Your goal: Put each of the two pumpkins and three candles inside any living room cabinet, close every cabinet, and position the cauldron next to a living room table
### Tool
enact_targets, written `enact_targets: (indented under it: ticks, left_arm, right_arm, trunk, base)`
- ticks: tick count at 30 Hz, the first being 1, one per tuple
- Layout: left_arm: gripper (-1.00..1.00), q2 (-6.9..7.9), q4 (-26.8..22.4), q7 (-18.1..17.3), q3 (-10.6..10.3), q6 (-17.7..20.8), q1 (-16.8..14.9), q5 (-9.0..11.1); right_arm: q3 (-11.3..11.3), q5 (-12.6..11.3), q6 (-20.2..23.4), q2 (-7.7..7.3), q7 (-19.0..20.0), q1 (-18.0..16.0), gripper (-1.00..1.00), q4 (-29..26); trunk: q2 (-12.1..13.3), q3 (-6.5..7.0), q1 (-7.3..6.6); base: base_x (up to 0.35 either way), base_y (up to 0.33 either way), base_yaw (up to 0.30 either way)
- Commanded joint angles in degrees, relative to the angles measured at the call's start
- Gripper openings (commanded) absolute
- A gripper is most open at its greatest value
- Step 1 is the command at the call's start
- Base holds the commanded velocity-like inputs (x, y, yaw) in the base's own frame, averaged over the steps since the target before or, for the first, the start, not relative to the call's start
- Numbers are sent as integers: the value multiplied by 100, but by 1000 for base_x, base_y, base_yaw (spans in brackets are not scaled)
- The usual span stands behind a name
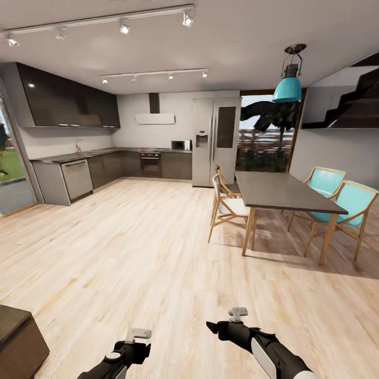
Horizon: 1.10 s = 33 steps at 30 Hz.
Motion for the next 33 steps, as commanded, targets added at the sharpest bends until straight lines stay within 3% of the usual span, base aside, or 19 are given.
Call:
enact_targets:
  ticks: [1, 16, 33]
  left_arm:
    - [100, 0, 4, 20, -48, -9, -6, 57]
    - [100, -23, 4, 24, -48, -12, -12, 57]
    - [100, -26, 4, 24, -41, -99, -11, 64]
  right_arm:
    - [26, -53, 31, -7, -2, -1, 100, -12]
    - [36, -44, 39, 30, -10, -1, 100, -14]
    - [26, -97, 39, 23, -10, -1, 100, -13]
  trunk:
    - [-3, -4, 0]
    - [-3, 38, 0]
    - [-3, 84, 0]
  base:
    - [22, -309, 275]
    - [220, -218, 278]
    - [73, -21, 278]
